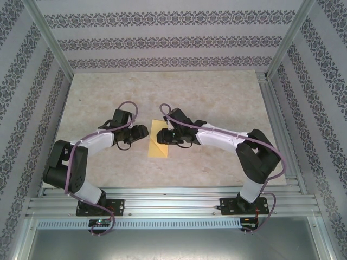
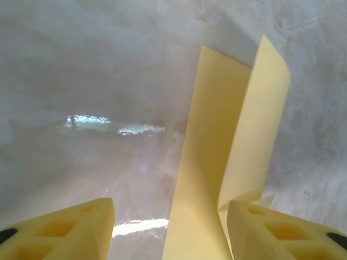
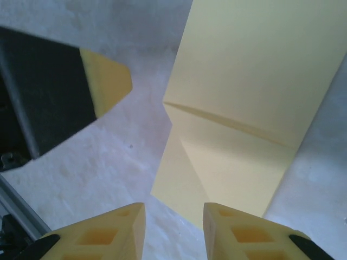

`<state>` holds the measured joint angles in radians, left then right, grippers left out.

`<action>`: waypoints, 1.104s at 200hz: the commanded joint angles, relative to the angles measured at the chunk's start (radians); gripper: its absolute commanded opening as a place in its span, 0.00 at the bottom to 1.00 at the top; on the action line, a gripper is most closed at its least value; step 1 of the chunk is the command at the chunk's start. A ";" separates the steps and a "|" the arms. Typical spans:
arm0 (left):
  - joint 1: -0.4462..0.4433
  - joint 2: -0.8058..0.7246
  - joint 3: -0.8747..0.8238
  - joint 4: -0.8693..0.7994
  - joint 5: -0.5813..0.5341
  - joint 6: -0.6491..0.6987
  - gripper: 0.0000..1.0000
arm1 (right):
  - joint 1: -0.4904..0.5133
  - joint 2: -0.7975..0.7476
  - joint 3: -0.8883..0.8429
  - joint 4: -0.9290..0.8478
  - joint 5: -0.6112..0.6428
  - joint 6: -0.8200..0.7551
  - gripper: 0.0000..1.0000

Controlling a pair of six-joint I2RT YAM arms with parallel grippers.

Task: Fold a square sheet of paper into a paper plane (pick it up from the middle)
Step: Turn over the paper at the center of the table.

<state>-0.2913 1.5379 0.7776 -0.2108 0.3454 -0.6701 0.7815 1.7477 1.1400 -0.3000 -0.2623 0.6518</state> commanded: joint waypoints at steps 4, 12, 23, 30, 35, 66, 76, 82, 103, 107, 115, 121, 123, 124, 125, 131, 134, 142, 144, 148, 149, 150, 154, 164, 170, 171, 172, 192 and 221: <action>-0.030 -0.033 -0.036 0.011 0.061 -0.009 0.63 | -0.021 0.057 0.043 -0.001 0.037 -0.030 0.31; -0.040 -0.031 -0.041 0.025 0.083 -0.014 0.64 | -0.025 0.068 0.049 0.000 0.037 -0.029 0.30; -0.056 -0.026 -0.045 0.046 0.112 -0.017 0.65 | -0.032 0.080 0.047 0.010 0.041 -0.025 0.29; -0.065 -0.020 -0.048 0.059 0.125 -0.017 0.65 | -0.037 0.084 0.043 0.017 0.040 -0.019 0.29; -0.072 -0.019 -0.050 0.073 0.135 -0.019 0.65 | -0.042 0.085 0.038 0.025 0.039 -0.015 0.29; -0.093 0.015 -0.054 0.139 0.178 -0.024 0.66 | -0.070 0.072 -0.007 0.099 0.007 0.020 0.29; -0.096 0.028 -0.055 0.166 0.190 -0.028 0.66 | -0.074 0.067 -0.018 0.111 -0.001 0.025 0.29; -0.099 0.037 -0.053 0.176 0.193 -0.028 0.66 | -0.077 0.064 -0.024 0.118 -0.005 0.028 0.29; -0.106 0.068 -0.045 0.196 0.198 -0.012 0.65 | -0.088 0.046 -0.051 0.142 -0.013 0.040 0.29; -0.106 0.074 -0.042 0.201 0.198 -0.008 0.64 | -0.091 0.041 -0.058 0.148 -0.015 0.042 0.29; -0.106 0.085 -0.039 0.208 0.200 -0.002 0.63 | -0.094 0.032 -0.069 0.160 -0.015 0.046 0.29; -0.107 0.094 -0.036 0.217 0.205 0.003 0.62 | -0.097 0.026 -0.075 0.164 -0.015 0.049 0.30; -0.107 0.096 -0.035 0.223 0.206 0.006 0.62 | -0.097 0.024 -0.077 0.166 -0.014 0.050 0.30; -0.107 0.097 -0.034 0.225 0.207 0.007 0.62 | -0.098 0.021 -0.079 0.168 -0.015 0.051 0.30; -0.107 0.099 -0.035 0.226 0.208 0.007 0.62 | -0.098 0.021 -0.079 0.168 -0.015 0.051 0.30; -0.108 0.107 -0.032 0.234 0.208 0.014 0.62 | -0.103 0.013 -0.086 0.173 -0.015 0.051 0.30; -0.108 0.112 -0.030 0.234 0.207 0.019 0.61 | -0.104 0.008 -0.090 0.177 -0.014 0.054 0.30; -0.108 0.129 -0.021 0.236 0.214 0.043 0.60 | -0.107 -0.001 -0.099 0.183 -0.013 0.057 0.32; -0.109 0.134 -0.019 0.238 0.219 0.049 0.60 | -0.107 -0.004 -0.100 0.184 -0.014 0.058 0.32; -0.109 0.143 -0.015 0.238 0.224 0.056 0.59 | -0.109 -0.008 -0.104 0.189 -0.012 0.059 0.32; -0.108 0.145 -0.014 0.239 0.226 0.057 0.59 | -0.110 -0.010 -0.105 0.189 -0.012 0.060 0.32; -0.109 0.146 -0.013 0.240 0.226 0.058 0.59 | -0.110 -0.010 -0.105 0.189 -0.012 0.060 0.32; -0.109 0.153 -0.013 0.248 0.230 0.059 0.58 | -0.112 -0.015 -0.110 0.193 -0.012 0.062 0.33; -0.108 0.161 -0.020 0.287 0.249 0.060 0.55 | -0.116 -0.030 -0.120 0.195 -0.003 0.063 0.34; -0.110 0.164 -0.026 0.310 0.256 0.060 0.54 | -0.118 -0.039 -0.125 0.192 0.005 0.065 0.35; -0.110 0.164 -0.027 0.313 0.257 0.061 0.53 | -0.118 -0.039 -0.125 0.192 0.005 0.065 0.35; -0.111 0.165 -0.028 0.316 0.256 0.061 0.53 | -0.118 -0.040 -0.126 0.192 0.007 0.065 0.35; -0.111 0.161 -0.040 0.359 0.254 0.078 0.43 | -0.129 -0.068 -0.149 0.199 0.022 0.073 0.38; -0.111 0.149 -0.037 0.354 0.217 0.102 0.26 | -0.148 -0.121 -0.184 0.197 0.071 0.077 0.47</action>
<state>-0.3943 1.6947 0.7376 0.0784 0.5716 -0.6197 0.6548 1.6890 0.9928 -0.1329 -0.2512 0.7181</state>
